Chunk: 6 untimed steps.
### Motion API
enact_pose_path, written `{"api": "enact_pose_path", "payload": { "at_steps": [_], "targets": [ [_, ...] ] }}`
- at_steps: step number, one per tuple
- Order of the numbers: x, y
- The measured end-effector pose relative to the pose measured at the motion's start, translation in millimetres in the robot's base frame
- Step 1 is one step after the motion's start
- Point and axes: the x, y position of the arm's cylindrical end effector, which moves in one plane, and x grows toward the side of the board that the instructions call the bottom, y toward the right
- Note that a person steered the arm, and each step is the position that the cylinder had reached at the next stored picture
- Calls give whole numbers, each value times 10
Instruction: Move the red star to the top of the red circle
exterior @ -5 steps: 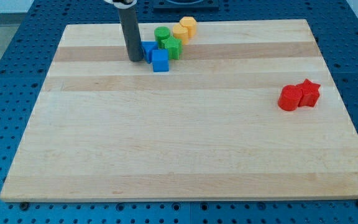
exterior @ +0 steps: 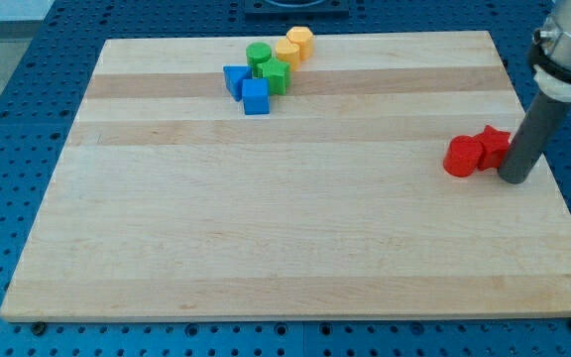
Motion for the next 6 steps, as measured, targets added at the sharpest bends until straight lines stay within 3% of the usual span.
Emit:
{"api": "enact_pose_path", "payload": {
  "at_steps": [1,2,4,5,6],
  "targets": [
    [-182,-22],
    [-495,-385],
    [-669,-1011],
    [-662,-782],
    [-874,-61]
  ]
}}
